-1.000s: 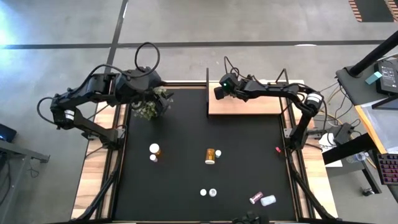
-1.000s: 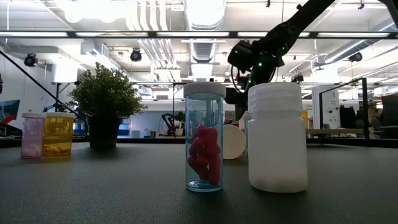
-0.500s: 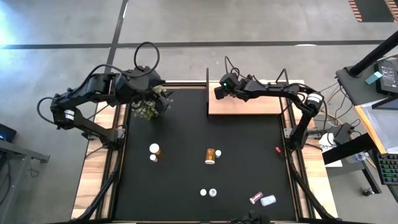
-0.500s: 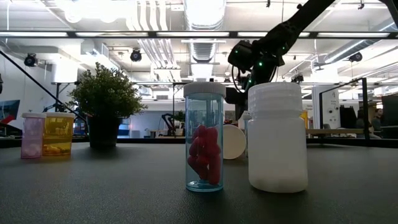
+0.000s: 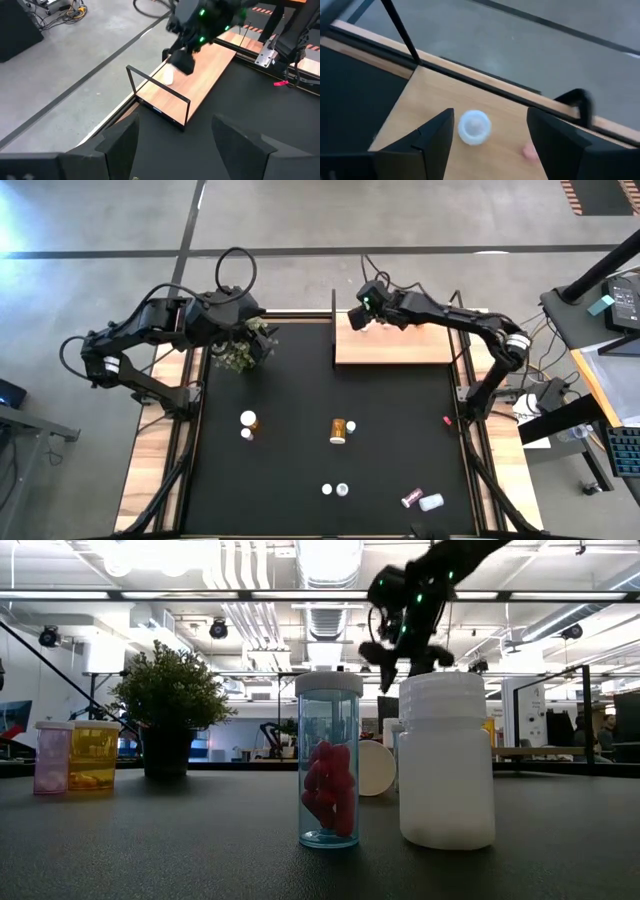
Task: Pick and place medicine bottles onto shelf by color
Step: Put the top blue pill bottle on the shelf aligned with the other blue pill bottle
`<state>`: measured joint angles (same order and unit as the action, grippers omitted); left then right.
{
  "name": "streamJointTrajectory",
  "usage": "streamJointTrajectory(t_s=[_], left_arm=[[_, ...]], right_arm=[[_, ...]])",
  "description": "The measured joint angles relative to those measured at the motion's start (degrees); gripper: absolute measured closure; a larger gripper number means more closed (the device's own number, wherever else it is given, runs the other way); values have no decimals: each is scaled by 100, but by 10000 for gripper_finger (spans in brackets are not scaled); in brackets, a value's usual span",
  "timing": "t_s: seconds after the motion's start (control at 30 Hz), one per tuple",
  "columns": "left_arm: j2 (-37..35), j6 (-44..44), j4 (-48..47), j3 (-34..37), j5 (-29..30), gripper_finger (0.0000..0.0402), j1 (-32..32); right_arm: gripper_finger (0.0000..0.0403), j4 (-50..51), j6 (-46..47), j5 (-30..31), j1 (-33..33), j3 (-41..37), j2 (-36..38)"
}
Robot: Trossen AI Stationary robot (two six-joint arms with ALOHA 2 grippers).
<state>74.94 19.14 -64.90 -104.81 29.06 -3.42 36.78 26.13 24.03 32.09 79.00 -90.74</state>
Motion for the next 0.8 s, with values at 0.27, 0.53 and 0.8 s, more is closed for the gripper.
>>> streamJointTrajectory(t_s=[0.27,0.53,0.8], left_arm=[[0,-2,-2,0,0,168,0],[0,-57,-7,7,-2,169,0],[19,-57,-4,7,-2,168,0]], right_arm=[[176,901,61,-591,-317,-38,1056],[179,1009,77,-1207,-1560,-602,2268],[179,932,-234,-1238,-3148,-1131,2578]])
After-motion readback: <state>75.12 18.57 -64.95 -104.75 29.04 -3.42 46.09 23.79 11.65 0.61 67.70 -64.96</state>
